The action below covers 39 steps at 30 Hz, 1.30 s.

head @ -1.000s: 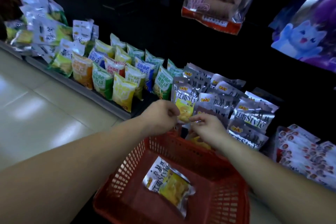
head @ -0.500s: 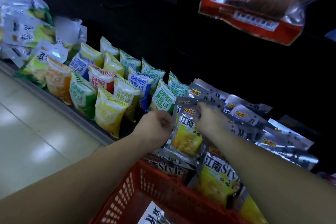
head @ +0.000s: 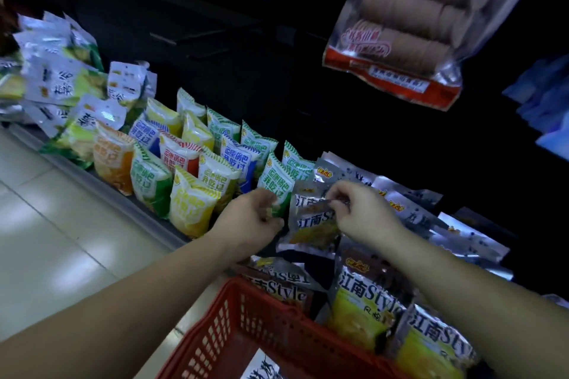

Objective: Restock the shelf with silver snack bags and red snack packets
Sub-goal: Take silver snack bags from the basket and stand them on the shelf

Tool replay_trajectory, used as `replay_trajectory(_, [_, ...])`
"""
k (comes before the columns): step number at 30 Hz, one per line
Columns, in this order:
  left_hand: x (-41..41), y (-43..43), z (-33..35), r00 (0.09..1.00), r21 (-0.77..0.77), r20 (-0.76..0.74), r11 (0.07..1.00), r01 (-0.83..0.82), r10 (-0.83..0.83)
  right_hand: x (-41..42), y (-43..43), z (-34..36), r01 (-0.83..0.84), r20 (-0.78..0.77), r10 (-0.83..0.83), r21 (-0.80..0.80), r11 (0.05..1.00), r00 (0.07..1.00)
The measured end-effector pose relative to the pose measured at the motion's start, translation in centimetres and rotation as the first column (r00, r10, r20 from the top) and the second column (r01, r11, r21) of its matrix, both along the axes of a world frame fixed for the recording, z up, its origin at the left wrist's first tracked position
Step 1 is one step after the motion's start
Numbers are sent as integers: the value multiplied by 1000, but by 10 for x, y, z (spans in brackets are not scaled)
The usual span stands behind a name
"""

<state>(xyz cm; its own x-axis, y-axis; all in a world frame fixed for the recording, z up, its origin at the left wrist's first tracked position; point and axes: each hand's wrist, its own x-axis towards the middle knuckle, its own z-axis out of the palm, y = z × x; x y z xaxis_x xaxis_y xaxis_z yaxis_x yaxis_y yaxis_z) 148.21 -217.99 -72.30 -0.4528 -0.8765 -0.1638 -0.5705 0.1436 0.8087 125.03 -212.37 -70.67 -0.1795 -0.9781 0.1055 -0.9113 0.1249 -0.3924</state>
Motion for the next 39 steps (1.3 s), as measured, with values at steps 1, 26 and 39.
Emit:
replay_trajectory(1, [3, 5, 12, 1000, -8, -3, 1000, -13, 13, 3, 10, 13, -27, 2, 27, -12, 1000, 1000])
replay_trajectory(26, [0, 227, 153, 779, 143, -604, 984, -102, 169, 65, 245, 128, 426, 867, -122, -112, 898, 484])
replay_trajectory(39, [13, 179, 146, 969, -607, 3, 770, 199, -247, 53, 241, 117, -48, 686, 83, -70, 996, 723])
